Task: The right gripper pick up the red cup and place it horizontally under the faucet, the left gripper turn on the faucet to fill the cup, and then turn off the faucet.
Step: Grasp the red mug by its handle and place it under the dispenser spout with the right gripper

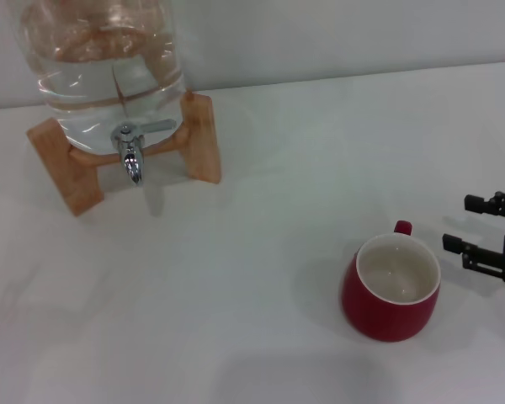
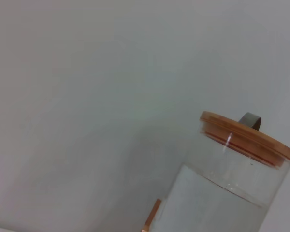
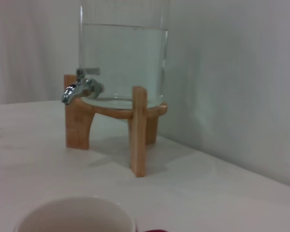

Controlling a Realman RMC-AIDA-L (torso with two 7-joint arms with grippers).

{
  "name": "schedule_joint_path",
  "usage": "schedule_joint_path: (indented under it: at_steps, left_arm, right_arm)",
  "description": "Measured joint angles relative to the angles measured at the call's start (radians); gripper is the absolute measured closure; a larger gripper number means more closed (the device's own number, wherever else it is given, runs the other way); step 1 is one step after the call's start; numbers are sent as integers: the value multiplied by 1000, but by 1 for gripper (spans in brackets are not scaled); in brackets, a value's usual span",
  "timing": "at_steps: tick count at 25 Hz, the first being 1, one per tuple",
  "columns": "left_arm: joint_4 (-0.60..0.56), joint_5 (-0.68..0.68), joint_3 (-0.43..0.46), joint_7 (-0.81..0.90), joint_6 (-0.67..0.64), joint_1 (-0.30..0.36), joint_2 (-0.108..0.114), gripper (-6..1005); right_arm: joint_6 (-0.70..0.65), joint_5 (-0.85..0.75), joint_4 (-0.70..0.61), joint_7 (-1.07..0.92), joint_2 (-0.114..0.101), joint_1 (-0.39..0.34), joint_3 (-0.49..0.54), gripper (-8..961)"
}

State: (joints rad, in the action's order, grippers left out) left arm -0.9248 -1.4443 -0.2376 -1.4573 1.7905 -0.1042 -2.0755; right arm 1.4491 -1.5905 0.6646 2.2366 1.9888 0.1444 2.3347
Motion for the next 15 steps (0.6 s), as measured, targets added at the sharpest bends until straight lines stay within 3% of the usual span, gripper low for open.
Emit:
schedule_joint_path:
  at_steps: [15]
  left_arm:
    - [0, -1, -2, 8, 11, 0, 0, 108]
  right_arm:
    - [-57, -2, -118, 102, 5, 48, -1, 295]
